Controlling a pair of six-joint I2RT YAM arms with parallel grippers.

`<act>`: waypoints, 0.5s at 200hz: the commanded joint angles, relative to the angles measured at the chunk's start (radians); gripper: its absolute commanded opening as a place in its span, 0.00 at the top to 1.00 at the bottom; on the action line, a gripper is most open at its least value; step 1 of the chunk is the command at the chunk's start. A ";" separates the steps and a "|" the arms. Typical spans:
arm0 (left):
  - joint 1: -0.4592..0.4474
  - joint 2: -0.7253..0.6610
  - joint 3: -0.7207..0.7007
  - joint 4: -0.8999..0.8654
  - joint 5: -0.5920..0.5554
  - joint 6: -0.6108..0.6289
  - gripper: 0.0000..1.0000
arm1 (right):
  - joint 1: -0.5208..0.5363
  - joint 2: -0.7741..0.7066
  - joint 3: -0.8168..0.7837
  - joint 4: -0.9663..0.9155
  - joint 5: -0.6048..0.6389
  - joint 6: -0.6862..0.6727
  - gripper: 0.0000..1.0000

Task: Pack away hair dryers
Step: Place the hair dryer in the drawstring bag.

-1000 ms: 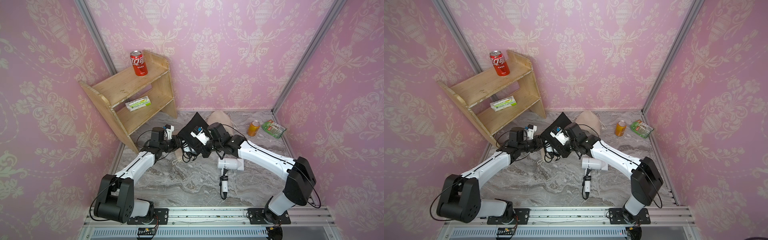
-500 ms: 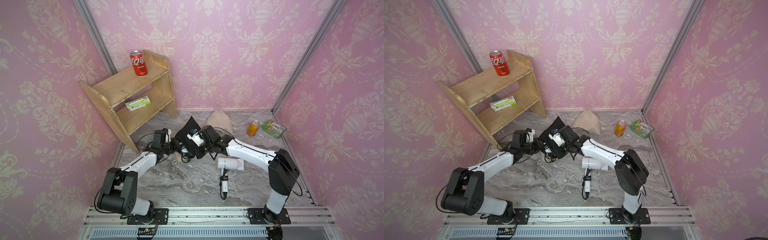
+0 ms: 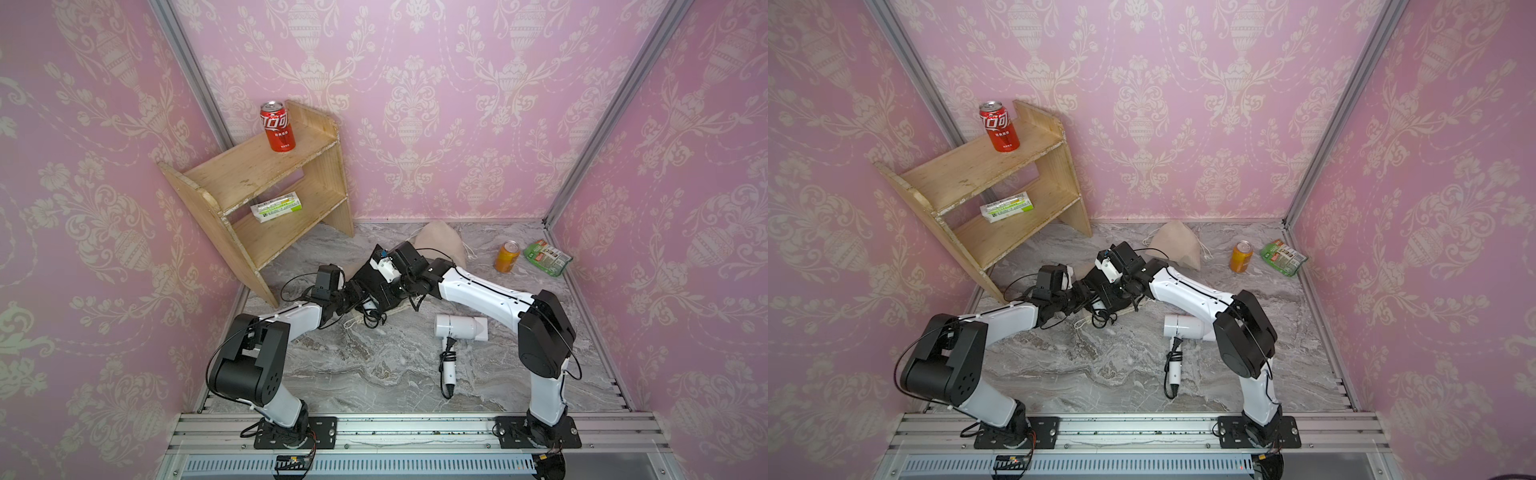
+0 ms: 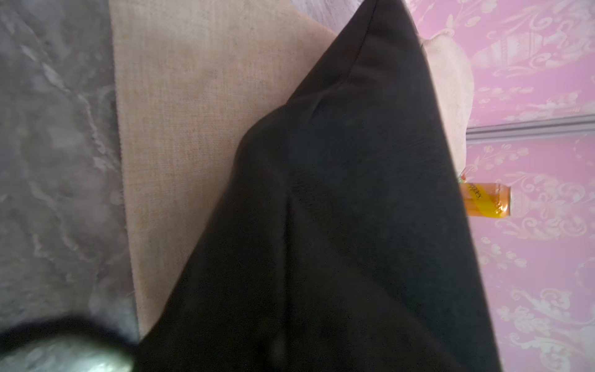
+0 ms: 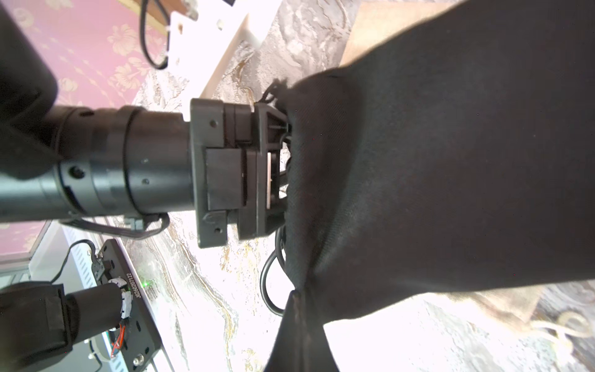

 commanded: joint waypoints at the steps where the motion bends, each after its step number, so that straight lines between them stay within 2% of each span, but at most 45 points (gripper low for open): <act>1: -0.005 -0.011 0.025 0.012 -0.029 0.004 0.30 | 0.005 0.021 0.080 -0.058 0.008 0.065 1.00; 22: -0.005 -0.046 0.032 -0.028 -0.032 0.020 0.13 | 0.005 0.040 0.111 -0.068 0.029 0.079 1.00; 46: -0.005 -0.111 0.037 -0.087 -0.027 0.046 0.02 | 0.000 0.061 0.153 -0.087 0.046 0.090 1.00; 100: 0.003 -0.284 0.018 -0.264 -0.053 0.099 0.01 | -0.040 0.064 0.193 -0.087 0.059 0.141 1.00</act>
